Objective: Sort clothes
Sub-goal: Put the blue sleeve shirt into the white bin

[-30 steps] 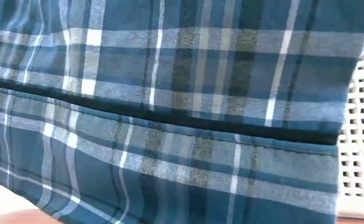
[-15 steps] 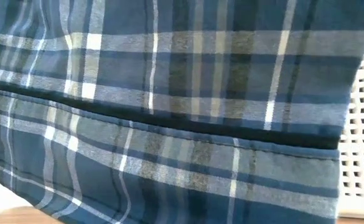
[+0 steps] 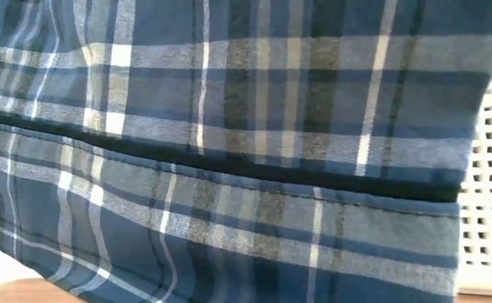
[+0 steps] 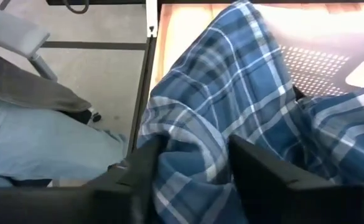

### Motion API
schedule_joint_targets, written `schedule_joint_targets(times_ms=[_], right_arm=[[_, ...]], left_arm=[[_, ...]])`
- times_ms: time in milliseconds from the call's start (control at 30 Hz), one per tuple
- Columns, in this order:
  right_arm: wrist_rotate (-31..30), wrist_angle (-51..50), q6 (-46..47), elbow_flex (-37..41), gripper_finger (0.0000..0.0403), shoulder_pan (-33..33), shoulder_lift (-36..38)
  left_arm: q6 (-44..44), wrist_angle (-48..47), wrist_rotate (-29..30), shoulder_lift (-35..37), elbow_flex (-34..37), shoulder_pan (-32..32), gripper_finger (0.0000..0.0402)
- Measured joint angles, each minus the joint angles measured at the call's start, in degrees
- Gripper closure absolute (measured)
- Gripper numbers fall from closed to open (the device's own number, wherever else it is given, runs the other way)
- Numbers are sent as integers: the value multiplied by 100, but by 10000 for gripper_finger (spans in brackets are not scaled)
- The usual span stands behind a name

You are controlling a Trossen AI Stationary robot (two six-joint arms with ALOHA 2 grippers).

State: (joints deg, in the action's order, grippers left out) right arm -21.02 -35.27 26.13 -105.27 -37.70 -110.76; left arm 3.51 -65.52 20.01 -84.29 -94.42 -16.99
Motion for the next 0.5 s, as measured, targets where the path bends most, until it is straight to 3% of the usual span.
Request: schedule_joint_targets(times_ms=[233,500], right_arm=[[-8,-103,3,-11,377,57,69],[-301,-304,-136,-15,384,55,224]], left_arm=[[-206,200,0,-11,11,-22,102],[-474,810,0,-11,49,-22,102]])
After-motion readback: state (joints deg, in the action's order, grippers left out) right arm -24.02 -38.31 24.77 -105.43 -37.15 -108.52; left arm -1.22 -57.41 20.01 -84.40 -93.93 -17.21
